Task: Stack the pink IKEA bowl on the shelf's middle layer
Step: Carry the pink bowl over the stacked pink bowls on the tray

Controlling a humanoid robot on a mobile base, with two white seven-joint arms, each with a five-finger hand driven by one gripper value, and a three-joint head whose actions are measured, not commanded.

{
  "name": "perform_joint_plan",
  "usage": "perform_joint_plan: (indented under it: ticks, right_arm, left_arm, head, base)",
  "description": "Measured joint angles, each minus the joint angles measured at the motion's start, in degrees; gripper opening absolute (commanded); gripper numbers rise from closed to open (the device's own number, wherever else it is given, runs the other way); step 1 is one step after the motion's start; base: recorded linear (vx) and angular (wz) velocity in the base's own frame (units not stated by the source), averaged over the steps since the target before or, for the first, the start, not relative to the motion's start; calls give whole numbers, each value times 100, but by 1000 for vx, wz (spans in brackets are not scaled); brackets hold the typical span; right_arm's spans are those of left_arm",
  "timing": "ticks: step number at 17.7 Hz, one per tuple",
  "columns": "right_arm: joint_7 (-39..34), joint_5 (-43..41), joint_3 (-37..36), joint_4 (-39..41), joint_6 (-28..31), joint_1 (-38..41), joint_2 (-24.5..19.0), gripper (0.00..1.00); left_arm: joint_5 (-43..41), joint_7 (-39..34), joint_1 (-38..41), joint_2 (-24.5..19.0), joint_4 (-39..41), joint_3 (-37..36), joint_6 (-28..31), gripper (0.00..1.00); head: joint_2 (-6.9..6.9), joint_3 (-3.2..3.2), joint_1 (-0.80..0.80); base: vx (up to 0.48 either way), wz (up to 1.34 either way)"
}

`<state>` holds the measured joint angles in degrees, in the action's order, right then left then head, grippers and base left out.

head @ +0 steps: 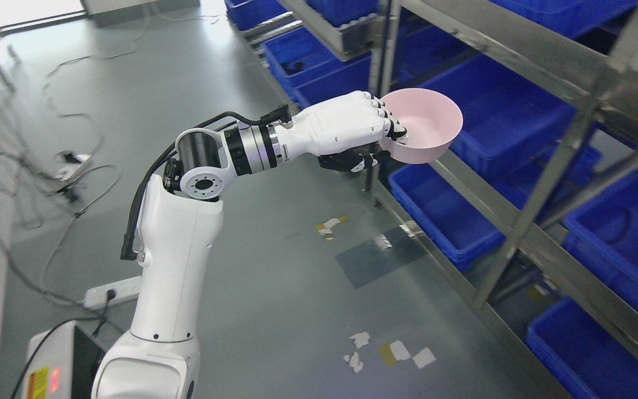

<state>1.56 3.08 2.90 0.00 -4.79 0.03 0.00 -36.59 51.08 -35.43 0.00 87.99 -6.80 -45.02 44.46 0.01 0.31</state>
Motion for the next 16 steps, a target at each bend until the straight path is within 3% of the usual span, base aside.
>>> perform_joint_plan:
  ticks: [8, 16]
  right_arm:
    - [20, 0, 0, 0, 0, -1, 0, 100]
    - [-1, 0, 0, 0, 0, -3, 0, 100]
  left_arm:
    - [-83, 95, -1092, 0, -148, 346, 0, 2]
    - [-930, 70, -1599, -108, -608, 834, -5, 2]
  head:
    - [0, 0, 0]
    - [-1, 0, 0]
  base:
    - [81, -1246]
    - [106, -823]
